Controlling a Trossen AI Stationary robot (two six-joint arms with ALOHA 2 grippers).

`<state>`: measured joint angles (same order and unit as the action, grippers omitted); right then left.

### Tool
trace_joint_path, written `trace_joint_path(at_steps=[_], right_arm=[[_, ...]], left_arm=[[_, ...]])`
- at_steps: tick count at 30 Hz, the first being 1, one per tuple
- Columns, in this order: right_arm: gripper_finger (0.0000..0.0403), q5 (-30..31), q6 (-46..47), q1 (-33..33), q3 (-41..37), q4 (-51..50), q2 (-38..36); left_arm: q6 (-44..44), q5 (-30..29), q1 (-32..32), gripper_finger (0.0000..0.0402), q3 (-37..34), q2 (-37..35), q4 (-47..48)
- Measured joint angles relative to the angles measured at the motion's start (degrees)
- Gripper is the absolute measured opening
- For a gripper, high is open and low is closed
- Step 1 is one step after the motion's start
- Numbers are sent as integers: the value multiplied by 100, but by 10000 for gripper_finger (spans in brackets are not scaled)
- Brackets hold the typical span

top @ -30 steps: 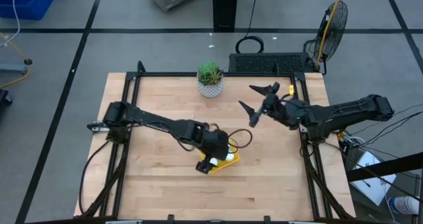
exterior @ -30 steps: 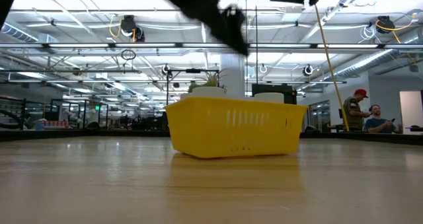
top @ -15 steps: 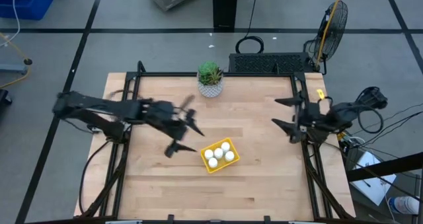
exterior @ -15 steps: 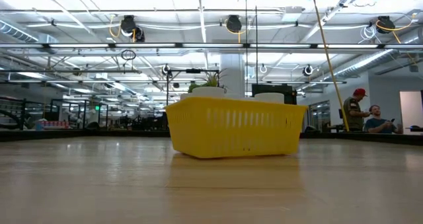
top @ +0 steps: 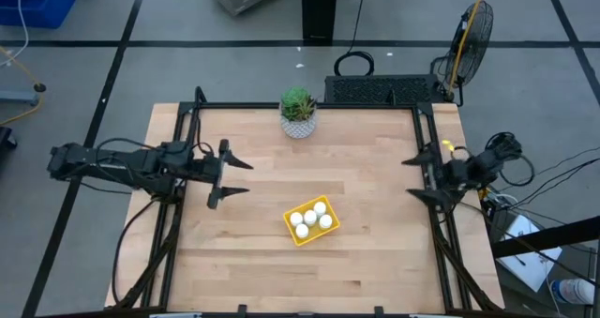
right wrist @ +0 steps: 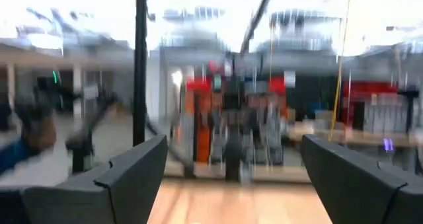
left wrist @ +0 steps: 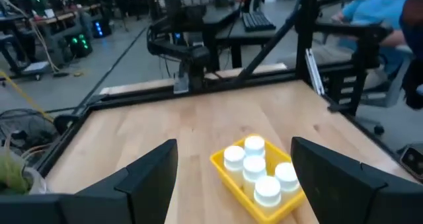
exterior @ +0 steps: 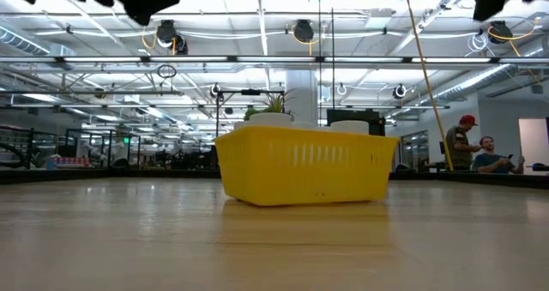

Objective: Pick and place pill bottles into a basket
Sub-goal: Return to Home Position

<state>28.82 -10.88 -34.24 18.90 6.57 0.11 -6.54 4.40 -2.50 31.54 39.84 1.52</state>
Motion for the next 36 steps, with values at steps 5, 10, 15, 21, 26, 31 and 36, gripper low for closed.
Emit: trace_joint_path(at_steps=[5, 10, 15, 21, 26, 31, 36], right_arm=[[338, -63, 398, 2, -377, -46, 52], [338, -654, 822, 0, -762, 86, 1], [338, -675, 1072, 2, -1126, 511, 2], [338, -848, 1567, 4, -1705, 1061, 9], [338, -970, 1870, 13, -1778, 929, 14], [338, -1259, 1764, 13, -1784, 946, 12], [338, -1259, 1732, 13, -1791, 962, 10]], left_arm=[[141, -21, 86, 294, -438, -283, -237], [259, -10, 205, 294, -839, -373, -471], [307, 52, 286, 294, -1165, -472, -621], [329, 104, 364, 294, -1468, -603, -962], [404, 212, 498, 294, -1702, -707, -1159], [473, 516, 603, 294, -1995, -777, -1612], [586, 654, 718, 294, -2371, -775, -2088]])
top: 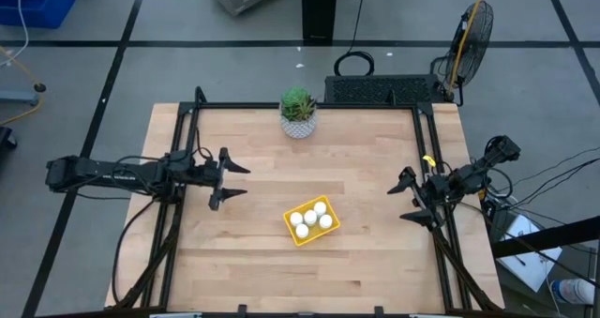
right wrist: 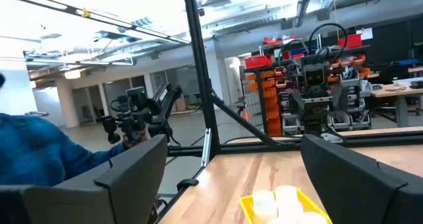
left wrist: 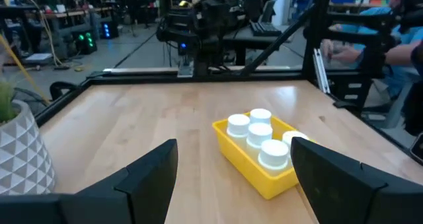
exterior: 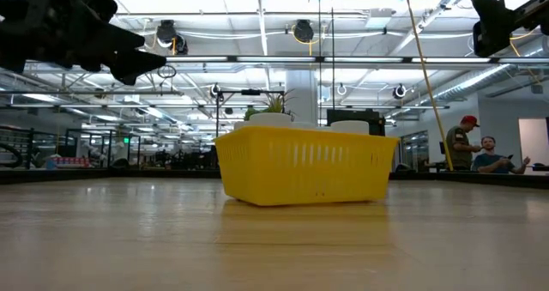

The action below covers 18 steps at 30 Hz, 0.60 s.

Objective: Pick and place pill bottles into a basket
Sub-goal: Return to Home Position

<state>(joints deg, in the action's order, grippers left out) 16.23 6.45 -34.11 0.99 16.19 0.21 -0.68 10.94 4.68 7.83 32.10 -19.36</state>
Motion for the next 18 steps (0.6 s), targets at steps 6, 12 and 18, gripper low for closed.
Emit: trace_joint_path(at_steps=[6, 12, 18], right_arm=[[338, 15, -5, 0, -4, 0, 0], [338, 219, -8, 2, -9, -83, 2], [338, 348, 190, 2, -11, -402, 9]], left_arm=[[111, 107, 125, 294, -389, -2, -524], [238, 146, 257, 294, -616, -110, -610], [254, 559, 364, 294, -727, -446, -423]])
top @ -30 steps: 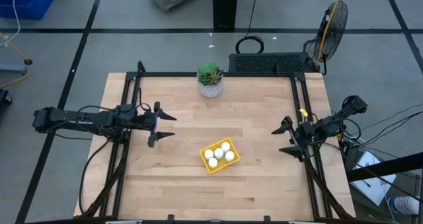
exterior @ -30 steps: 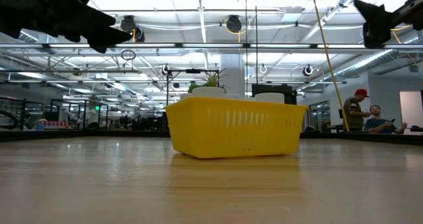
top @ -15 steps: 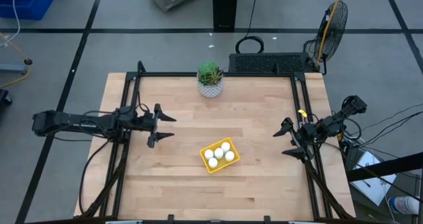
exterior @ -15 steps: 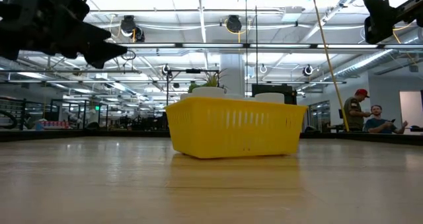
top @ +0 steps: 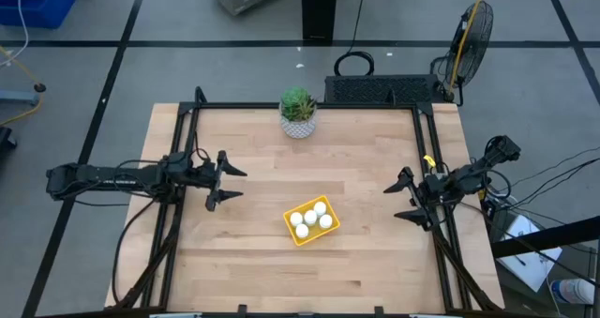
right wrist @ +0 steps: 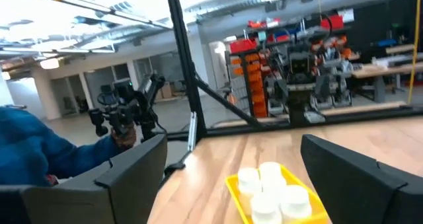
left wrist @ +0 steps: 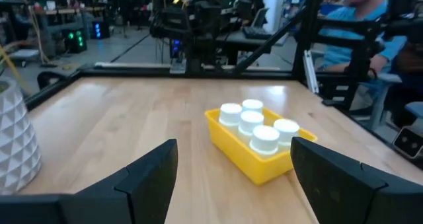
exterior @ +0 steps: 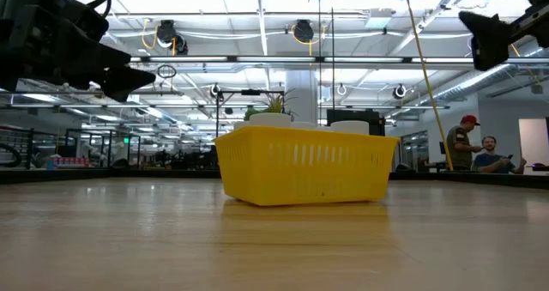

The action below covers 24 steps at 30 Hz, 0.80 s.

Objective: Pick and place pill bottles into a basket
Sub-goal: Return to Home Position

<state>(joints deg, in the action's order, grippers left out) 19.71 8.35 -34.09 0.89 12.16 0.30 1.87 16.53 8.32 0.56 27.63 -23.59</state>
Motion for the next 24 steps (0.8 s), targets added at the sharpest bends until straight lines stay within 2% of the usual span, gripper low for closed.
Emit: trace_joint_path(at_steps=[7, 13, 24], right_arm=[[338, 578, 354, 0, 0, -517, 11], [338, 1008, 425, 50, -2, -551, 19], [338, 1055, 450, 668, -2, -636, 24]], left_arm=[[16, 7, 90, 294, 0, -469, 816], [-4, 11, 89, 294, 0, -757, 1216], [-3, 120, 88, 294, 2, -859, 1188]])
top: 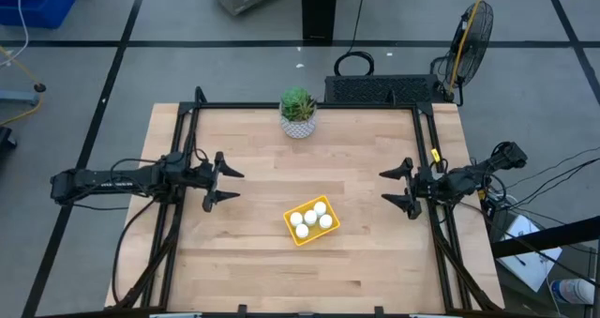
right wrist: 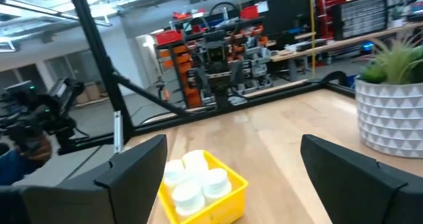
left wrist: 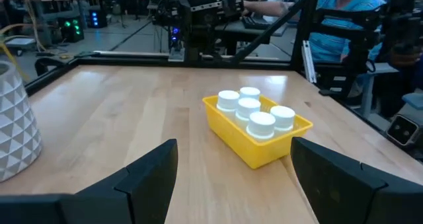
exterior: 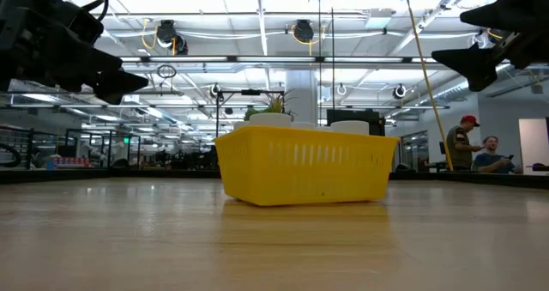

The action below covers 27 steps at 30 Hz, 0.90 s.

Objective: Pick and place pill bottles into a basket
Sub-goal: Return to Home Position

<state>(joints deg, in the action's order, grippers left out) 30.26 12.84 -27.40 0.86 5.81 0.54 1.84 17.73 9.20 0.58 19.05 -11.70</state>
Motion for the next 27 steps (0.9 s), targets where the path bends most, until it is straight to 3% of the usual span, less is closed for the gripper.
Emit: trace_joint_path(at_steps=[6, 13, 15, 19, 27], right_arm=[[338, 38, -341, 294, 0, 0, 0], [338, 569, -815, 622, 0, 0, 0], [338, 369, -828, 701, 0, 0, 0], [338, -596, -658, 893, 0, -22, 1], [338, -818, -564, 1259, 0, -29, 0]], left_arm=[[140, -128, 1, 294, 0, 0, 0], [106, -131, 1, 294, 0, 0, -2], [113, -131, 1, 294, 0, 0, -2], [132, -132, 1, 294, 0, 0, -7], [136, -133, 1, 294, 0, 0, -10]])
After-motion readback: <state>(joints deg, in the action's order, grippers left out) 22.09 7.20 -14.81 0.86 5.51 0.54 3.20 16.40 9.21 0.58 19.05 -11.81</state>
